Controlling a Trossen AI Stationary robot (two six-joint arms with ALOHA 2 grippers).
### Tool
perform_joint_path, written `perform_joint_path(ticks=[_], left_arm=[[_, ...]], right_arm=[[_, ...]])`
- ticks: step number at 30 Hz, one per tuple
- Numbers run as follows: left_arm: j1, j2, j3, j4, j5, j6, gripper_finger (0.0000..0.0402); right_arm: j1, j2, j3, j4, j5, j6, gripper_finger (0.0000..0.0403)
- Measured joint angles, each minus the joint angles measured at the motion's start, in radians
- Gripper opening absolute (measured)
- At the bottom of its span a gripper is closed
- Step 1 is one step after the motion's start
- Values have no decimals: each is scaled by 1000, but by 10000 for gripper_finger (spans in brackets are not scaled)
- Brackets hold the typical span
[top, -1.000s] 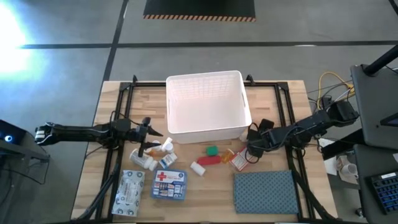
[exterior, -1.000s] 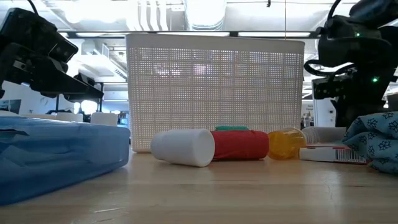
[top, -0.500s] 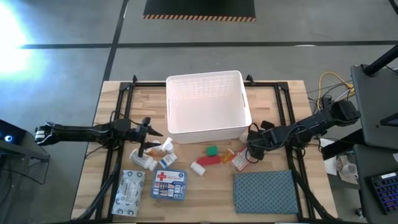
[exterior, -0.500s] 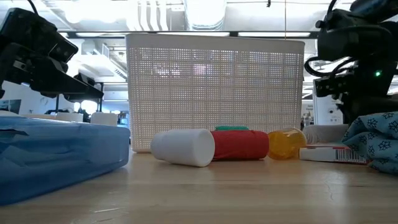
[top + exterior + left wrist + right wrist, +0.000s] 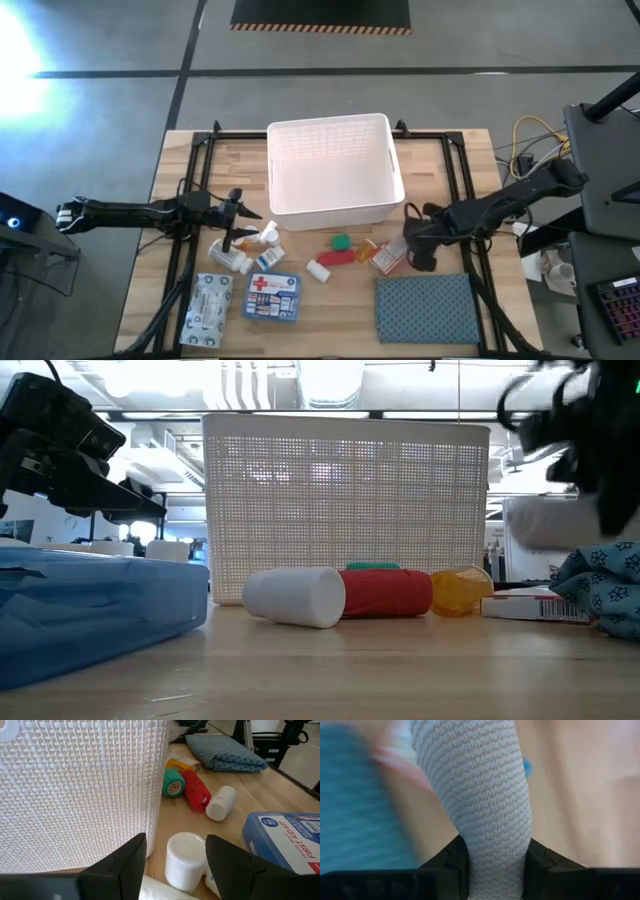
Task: Pick & place medical supplies in basket/bin
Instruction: Put the white bandage into the white bin
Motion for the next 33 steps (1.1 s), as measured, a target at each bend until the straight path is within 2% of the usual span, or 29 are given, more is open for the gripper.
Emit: perform_joint_path(ticks=[2,5,13,17,20,24,28,33], left_arm=[[0,0,0,0,0,0,187],[0,0,0,0,0,0,187],[0,0,0,0,0,0,187],[0,0,0,0,0,0,187],[0,0,0,0,0,0,187],[0,0,0,0,0,0,187],[0,0,0,0,0,0,187],[0,0,0,0,0,0,187]], right_arm=[[7,-12,56,9,-49,40,102],[3,-42,149,94,-46,48,106],[-154,-46,403,251,126,-171,110],[-293,-6,507,296,178,-313,116],[-441,61,560,311,180,-347,117],[-605,184,620,300,89,-368,123],[-652,306,691,250,37,-408,163],[-640,410,801,187,33,-465,248]])
